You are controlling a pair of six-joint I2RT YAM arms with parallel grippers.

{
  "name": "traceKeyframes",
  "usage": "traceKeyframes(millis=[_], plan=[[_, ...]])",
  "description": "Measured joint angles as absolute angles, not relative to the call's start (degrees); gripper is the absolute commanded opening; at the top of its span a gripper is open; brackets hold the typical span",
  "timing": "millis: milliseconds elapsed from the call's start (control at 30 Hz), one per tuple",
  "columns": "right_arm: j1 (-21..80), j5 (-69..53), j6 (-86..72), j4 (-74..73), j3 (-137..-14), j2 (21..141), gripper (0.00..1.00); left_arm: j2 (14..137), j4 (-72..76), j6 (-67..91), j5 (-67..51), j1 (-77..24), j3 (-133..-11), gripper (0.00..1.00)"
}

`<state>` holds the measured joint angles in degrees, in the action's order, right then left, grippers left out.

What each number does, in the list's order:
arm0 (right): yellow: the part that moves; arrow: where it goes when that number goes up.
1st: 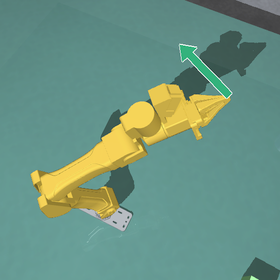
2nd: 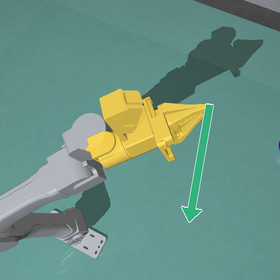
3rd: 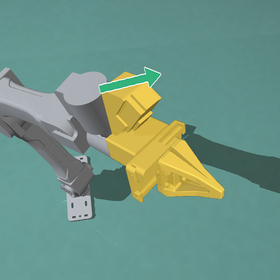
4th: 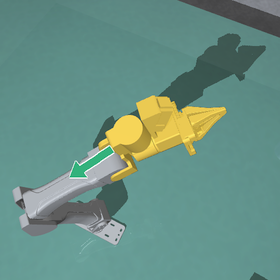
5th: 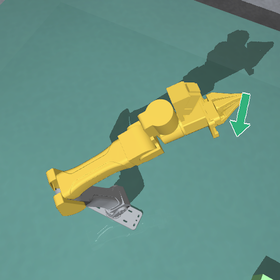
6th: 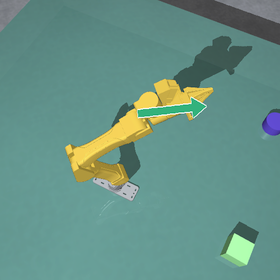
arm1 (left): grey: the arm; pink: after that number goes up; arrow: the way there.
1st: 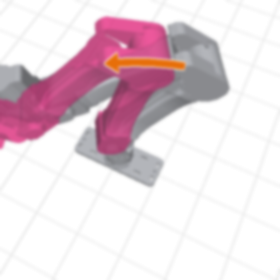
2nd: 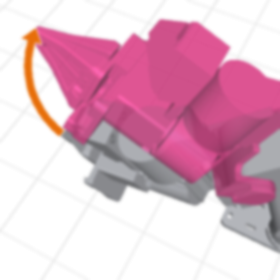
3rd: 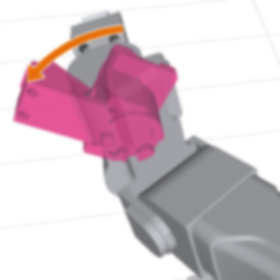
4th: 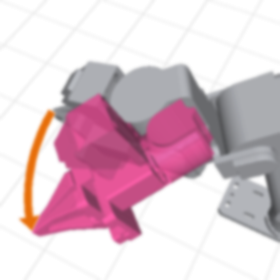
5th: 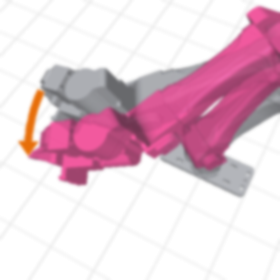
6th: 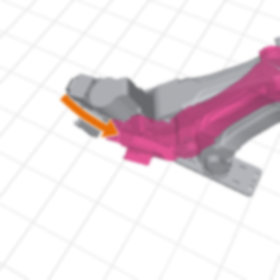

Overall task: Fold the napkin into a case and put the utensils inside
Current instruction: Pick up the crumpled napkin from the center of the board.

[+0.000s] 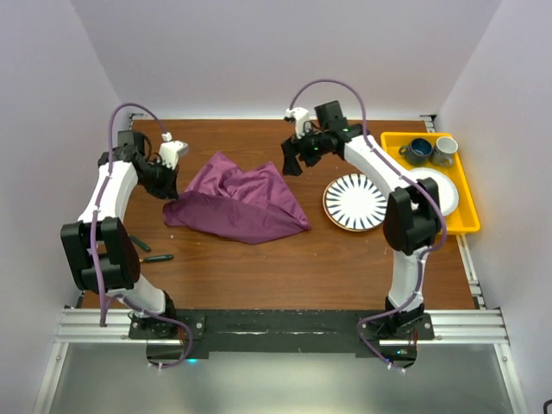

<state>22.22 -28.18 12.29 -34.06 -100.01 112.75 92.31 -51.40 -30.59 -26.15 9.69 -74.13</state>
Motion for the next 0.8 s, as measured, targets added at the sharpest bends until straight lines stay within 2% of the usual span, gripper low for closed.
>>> traceKeyframes(millis=[200,300,500,800], plan=[[28.27,-25.91,11.97,-33.98,-104.27,119.57,0.57,90.41,-49.76,-30.15,-25.43,9.69,-73.80,0.00],[31.81,-22.96,12.19,-33.54,-104.27,121.05,0.51,90.32,-49.32,-29.39,-25.56,9.72,-72.49,0.00],[36.25,-19.59,13.23,-33.74,-104.33,124.66,0.50,90.32,-49.25,-27.99,-26.92,9.74,-71.61,0.00],[35.14,-15.88,15.14,-35.00,-104.33,128.14,0.49,90.32,-48.88,-26.50,-28.25,9.74,-71.61,0.00]])
